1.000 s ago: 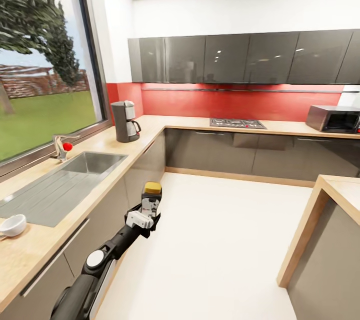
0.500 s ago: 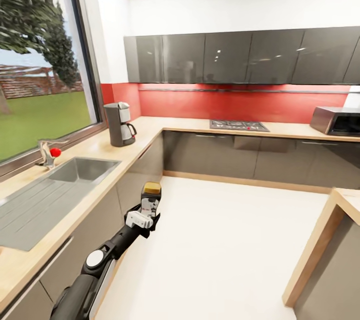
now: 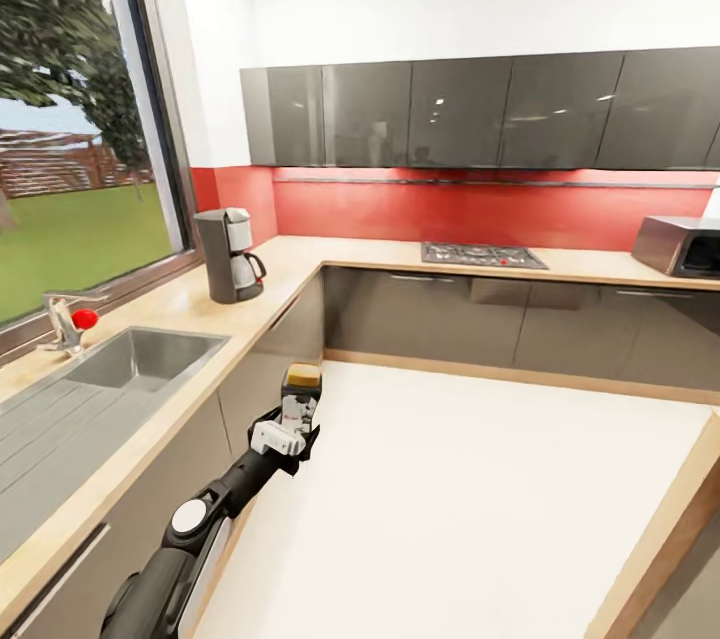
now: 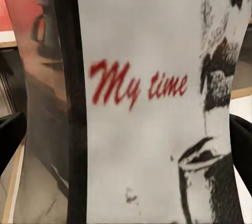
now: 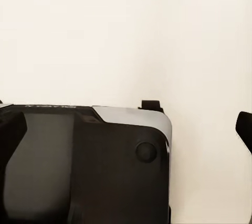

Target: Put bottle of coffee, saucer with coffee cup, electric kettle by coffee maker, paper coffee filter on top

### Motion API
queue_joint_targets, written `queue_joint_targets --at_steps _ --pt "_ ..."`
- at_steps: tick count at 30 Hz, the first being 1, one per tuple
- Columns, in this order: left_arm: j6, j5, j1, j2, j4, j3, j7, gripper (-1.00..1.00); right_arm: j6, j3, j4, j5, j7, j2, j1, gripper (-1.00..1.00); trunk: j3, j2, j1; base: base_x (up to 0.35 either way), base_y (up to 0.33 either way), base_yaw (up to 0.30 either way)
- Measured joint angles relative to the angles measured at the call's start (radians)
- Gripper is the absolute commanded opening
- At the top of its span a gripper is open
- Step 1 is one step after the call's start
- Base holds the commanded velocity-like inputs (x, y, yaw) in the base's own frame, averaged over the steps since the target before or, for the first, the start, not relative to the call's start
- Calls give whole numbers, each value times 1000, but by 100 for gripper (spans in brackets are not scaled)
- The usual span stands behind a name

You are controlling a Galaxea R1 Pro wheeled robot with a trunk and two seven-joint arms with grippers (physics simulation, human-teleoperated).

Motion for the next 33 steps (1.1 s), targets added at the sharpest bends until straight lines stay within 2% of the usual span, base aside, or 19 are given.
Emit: queue_joint_targets --at_steps 33 --pt "-1 1 1 0 0 2 -1 -100 0 0 -1 0 0 0 0 100 0 0 0 335 0 0"
